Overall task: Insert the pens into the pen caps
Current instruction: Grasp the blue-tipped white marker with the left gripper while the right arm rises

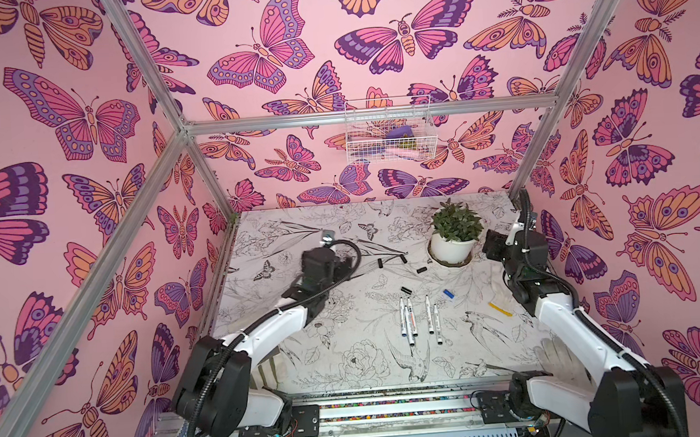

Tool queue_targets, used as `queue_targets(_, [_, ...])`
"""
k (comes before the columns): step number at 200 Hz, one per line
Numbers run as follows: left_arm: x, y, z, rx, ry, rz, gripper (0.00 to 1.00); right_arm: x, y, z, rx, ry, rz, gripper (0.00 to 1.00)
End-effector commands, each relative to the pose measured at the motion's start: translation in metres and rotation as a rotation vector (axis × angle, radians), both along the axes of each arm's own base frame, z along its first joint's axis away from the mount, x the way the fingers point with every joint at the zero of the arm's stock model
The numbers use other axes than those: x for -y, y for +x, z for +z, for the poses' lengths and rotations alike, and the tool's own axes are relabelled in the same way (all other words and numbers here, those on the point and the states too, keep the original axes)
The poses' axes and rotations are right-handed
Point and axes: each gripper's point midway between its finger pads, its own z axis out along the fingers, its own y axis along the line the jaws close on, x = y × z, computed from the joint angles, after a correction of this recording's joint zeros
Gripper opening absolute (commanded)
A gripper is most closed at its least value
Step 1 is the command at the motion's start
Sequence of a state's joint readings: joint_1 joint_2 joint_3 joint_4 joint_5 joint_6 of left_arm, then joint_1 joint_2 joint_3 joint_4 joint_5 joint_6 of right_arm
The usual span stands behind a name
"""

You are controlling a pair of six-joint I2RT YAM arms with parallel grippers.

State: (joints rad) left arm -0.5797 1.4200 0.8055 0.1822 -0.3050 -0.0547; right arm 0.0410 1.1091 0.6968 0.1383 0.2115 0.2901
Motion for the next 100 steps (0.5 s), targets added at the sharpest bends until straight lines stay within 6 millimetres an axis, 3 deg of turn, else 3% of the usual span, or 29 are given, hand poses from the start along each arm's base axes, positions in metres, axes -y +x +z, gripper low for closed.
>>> queue_targets(1, [0.060,-0.050,-0.042,-0.188,0.036,-0.224,0.99,0.001,-0.019,-0.024,-0.118,0.021,-0.026,0.72])
queue_targets(18, [0.102,-0.083,-0.062,-0.273,0.068,-0.401,0.99,0.003,-0.023,-0.024,-0.142,0.004,-0.035,0.72])
queue_targets(41, [0.138,-0.116,-0.081,-0.314,0.171,-0.587,0.99,0.006,-0.024,-0.028,-0.151,-0.023,-0.039,0.72])
queue_targets(57, [0.148,-0.127,-0.092,-0.348,0.232,-0.651,1.00,0.004,-0.023,-0.029,-0.156,-0.019,-0.032,0.72])
queue_targets(100, [0.162,-0.130,-0.104,-0.409,0.250,-0.700,1.00,0.004,-0.023,-0.032,-0.168,-0.036,-0.031,0.72])
